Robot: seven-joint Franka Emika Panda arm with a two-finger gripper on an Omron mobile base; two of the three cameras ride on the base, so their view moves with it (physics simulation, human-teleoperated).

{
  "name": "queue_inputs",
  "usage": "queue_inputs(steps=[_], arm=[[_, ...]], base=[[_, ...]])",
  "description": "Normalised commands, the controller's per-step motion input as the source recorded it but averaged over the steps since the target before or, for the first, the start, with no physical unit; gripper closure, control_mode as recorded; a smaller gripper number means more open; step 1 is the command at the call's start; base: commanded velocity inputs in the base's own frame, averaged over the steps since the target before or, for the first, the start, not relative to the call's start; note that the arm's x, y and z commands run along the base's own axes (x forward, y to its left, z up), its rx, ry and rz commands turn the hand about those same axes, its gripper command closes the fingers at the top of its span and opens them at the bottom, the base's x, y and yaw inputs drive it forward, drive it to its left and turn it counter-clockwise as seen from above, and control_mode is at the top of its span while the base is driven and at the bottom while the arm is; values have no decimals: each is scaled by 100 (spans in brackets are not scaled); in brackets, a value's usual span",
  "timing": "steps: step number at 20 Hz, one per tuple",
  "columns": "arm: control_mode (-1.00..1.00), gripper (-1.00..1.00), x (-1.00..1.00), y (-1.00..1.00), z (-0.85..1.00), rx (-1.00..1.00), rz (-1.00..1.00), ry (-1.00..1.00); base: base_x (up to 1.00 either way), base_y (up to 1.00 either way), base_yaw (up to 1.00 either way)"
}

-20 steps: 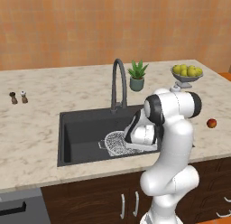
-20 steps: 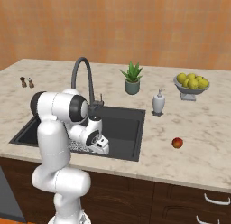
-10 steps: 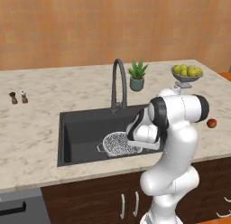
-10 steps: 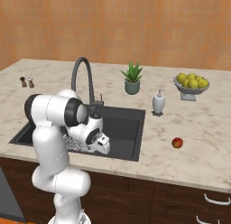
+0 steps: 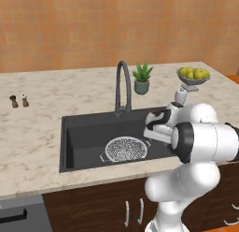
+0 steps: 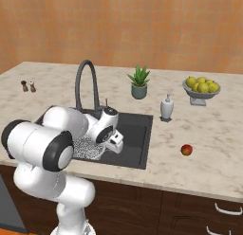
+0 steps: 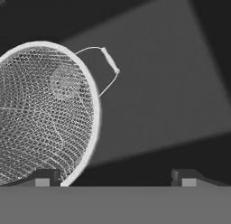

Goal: Put the colander in the sink, put the apple in the colander, and turn on the sink faucet and pour water over the colander.

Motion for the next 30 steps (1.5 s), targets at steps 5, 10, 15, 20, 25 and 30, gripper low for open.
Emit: queue_inputs(steps=[5, 10, 15, 20, 25, 30], arm=[[-100, -100, 0, -54, 100, 8, 0, 0], [-100, -100, -17, -52, 94, -1, 0, 0], [-100, -100, -27, -73, 29, -14, 0, 0], [-100, -100, -22, -90, 9, -13, 0, 0], [-100, -100, -21, -88, 4, -5, 2, 0], [-100, -100, -14, -74, 0, -2, 1, 0]], base=[[0, 0, 0], [0, 0, 0], [0, 0, 0], [0, 0, 0], [0, 0, 0], [0, 0, 0]])
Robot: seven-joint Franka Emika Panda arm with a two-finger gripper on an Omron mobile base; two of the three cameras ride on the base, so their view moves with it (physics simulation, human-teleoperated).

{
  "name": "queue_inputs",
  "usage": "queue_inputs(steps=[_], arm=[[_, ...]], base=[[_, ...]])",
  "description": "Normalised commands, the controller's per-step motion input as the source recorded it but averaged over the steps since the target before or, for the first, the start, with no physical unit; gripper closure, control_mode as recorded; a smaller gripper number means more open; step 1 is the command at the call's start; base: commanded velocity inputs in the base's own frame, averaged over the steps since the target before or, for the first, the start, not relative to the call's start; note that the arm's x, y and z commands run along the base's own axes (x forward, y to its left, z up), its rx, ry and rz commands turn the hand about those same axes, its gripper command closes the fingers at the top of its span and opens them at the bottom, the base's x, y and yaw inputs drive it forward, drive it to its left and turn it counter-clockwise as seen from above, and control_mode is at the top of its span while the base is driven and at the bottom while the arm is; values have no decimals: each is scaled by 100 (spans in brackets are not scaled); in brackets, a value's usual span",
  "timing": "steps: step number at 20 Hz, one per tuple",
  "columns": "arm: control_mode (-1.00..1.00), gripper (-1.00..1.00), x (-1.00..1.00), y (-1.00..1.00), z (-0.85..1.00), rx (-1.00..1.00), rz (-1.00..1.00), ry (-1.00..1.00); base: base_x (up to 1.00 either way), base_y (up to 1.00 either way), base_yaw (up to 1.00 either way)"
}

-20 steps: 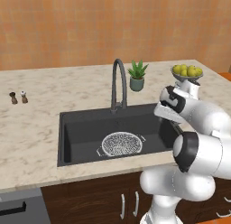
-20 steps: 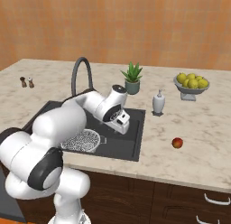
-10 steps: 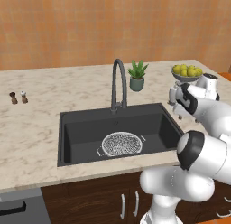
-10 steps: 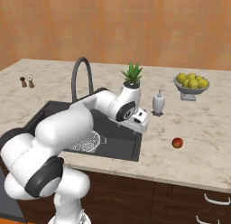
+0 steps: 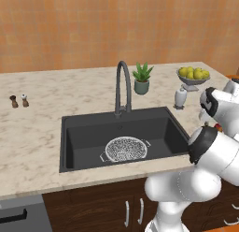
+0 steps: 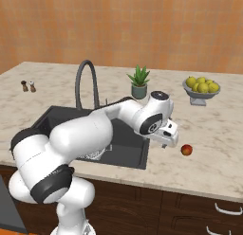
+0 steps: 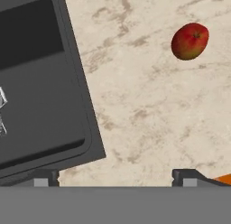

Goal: Put the colander in the sink, put the apple in the colander, and turn on the sink faucet and pour water over the colander.

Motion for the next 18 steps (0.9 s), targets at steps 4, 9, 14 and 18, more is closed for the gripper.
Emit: queue_inputs(steps=[4, 9, 14, 18], arm=[[-100, -100, -6, -52, 0, -1, 1, 0], [-100, -100, 0, -40, 0, -2, 1, 0], [-100, -100, 0, -37, -20, -1, 1, 0], [-100, -100, 12, -28, -35, 0, 3, 0]], base=[[0, 0, 0], [0, 0, 0], [0, 0, 0], [0, 0, 0]])
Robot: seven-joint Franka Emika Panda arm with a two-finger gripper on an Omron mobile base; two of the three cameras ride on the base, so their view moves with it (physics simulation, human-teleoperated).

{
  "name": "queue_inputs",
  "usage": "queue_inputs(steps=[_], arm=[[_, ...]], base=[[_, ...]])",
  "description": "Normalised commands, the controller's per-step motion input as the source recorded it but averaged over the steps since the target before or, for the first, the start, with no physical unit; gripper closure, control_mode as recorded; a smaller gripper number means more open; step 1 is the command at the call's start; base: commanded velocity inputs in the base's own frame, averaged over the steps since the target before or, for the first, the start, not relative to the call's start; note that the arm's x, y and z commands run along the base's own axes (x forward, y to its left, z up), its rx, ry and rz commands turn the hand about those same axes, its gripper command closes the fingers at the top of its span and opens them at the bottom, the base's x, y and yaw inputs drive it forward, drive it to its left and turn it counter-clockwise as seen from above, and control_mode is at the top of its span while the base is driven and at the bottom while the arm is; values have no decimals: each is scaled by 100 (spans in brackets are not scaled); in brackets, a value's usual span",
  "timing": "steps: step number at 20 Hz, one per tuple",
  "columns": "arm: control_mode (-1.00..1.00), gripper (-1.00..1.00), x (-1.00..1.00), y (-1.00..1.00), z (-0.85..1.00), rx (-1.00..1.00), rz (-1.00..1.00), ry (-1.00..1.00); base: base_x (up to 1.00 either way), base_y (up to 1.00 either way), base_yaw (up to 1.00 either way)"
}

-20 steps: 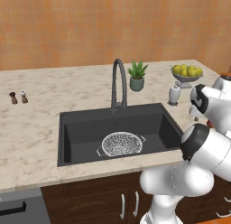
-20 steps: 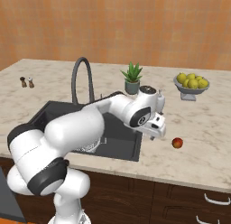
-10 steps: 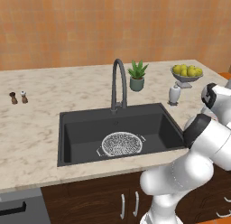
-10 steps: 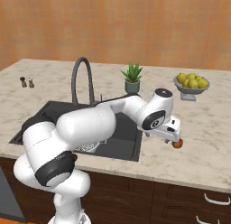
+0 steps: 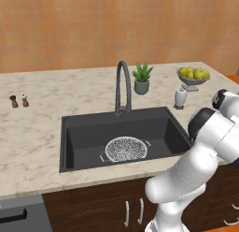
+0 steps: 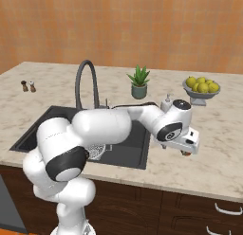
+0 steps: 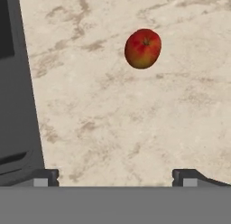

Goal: Put the colander in the sink, put the apple in the colander, and turn on the sink faucet and pour water over the colander.

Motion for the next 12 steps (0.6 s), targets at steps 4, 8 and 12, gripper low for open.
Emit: queue_inputs(steps=[4, 8, 12], arm=[[-100, -100, 28, -12, -32, 0, 4, 0], [-100, -100, 42, -10, -28, 0, 4, 0], [-100, -100, 29, -27, -17, 0, 0, 0]], base=[[0, 0, 0], [0, 0, 0], [0, 0, 0]])
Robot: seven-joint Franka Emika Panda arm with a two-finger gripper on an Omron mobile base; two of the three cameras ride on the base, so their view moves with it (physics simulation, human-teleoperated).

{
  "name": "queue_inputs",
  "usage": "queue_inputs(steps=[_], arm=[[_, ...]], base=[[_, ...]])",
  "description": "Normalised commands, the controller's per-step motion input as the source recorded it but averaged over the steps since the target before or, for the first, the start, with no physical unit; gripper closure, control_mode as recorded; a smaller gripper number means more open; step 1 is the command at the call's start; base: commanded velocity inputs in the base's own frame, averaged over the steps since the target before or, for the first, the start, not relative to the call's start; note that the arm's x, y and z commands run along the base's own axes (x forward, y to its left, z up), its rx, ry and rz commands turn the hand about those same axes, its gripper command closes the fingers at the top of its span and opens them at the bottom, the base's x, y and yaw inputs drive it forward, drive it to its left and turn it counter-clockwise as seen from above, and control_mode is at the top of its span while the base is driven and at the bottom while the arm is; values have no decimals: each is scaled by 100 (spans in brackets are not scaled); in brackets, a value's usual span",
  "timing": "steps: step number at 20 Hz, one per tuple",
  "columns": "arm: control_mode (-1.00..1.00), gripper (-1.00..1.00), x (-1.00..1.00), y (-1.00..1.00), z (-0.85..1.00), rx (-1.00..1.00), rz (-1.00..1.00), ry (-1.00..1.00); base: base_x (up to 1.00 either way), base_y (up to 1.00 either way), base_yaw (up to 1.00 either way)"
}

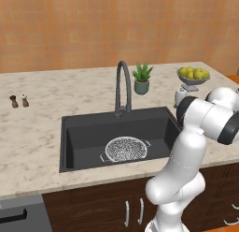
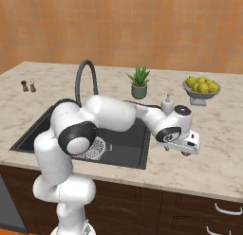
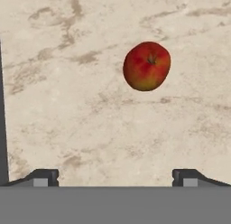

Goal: Put the colander in the sink, put the apple in the colander, and turn on the sink faucet and pour water over the colander.

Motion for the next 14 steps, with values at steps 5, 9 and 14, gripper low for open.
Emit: queue_inputs(steps=[5, 9, 14], arm=[[-100, -100, 23, -25, -16, 0, 0, 0], [-100, -100, 34, -21, -17, 0, 0, 0], [-100, -100, 37, -25, -17, 0, 0, 0]], base=[[0, 0, 0], [0, 0, 0], [0, 0, 0]])
